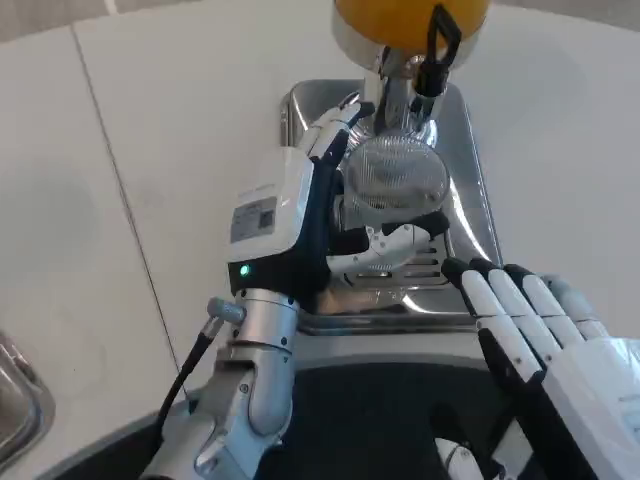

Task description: Grasp the cup under the faucet to collect the drink, then remove the cup.

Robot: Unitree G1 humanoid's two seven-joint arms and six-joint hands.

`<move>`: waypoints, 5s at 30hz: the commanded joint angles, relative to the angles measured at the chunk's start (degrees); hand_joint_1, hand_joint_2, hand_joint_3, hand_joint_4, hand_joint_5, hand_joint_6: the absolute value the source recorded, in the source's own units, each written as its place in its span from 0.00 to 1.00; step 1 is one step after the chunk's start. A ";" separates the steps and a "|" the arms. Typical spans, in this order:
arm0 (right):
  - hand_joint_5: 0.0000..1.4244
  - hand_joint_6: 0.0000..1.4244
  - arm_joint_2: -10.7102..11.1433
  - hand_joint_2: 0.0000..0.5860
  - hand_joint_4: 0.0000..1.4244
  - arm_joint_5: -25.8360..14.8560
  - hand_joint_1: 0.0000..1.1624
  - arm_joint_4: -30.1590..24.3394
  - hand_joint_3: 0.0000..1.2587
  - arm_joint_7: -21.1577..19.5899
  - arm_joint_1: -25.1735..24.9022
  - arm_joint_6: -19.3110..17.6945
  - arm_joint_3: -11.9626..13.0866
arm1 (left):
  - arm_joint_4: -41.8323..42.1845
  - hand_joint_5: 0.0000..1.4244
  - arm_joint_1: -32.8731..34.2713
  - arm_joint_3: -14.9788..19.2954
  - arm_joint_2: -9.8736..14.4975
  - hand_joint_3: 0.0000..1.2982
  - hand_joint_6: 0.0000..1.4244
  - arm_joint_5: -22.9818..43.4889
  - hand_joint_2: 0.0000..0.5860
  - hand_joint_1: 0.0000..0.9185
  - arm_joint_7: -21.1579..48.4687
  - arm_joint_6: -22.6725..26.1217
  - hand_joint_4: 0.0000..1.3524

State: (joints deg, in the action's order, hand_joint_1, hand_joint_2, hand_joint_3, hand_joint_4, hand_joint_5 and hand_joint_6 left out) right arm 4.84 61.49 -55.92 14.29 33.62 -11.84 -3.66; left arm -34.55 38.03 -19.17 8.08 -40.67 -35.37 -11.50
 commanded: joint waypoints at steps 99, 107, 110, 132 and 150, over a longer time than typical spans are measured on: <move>0.00 0.00 -11.73 0.87 0.00 -20.67 0.00 19.09 0.00 -18.27 -48.17 26.49 -7.46 | 54.94 0.00 -60.76 21.33 23.09 0.00 0.00 -15.86 0.08 0.00 19.96 -0.67 0.00; 0.00 0.00 -12.17 0.88 0.00 -21.75 0.00 24.77 0.00 -21.68 -55.04 29.00 -8.34 | 55.78 0.00 -61.58 22.35 23.18 0.00 0.00 -15.11 0.08 0.00 20.16 -0.99 0.00; 0.00 0.00 -12.40 0.89 0.00 -23.00 0.00 26.82 0.00 -22.52 -56.98 28.67 -8.25 | 55.93 0.00 -61.91 22.99 23.09 0.00 0.00 -15.09 0.08 0.00 19.68 -1.38 0.00; 0.00 0.00 -12.47 0.91 0.00 -31.75 0.00 35.23 0.00 -24.84 -58.85 26.04 -12.44 | 55.02 0.00 -61.66 23.79 22.75 0.00 0.00 -13.78 0.09 0.00 19.80 -1.38 0.00; 0.00 0.00 -7.12 0.86 0.00 -28.69 0.00 30.48 0.02 -11.59 -66.12 36.76 -12.10 | 53.45 0.00 -59.73 23.47 22.30 0.00 0.00 -12.93 0.09 0.00 19.85 -1.46 0.00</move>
State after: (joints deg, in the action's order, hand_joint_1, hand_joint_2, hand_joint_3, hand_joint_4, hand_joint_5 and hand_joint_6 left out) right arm -2.34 32.26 -24.51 1.18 -30.66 24.02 -14.73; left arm 19.59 -21.74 4.40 30.59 -54.20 -15.11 -12.67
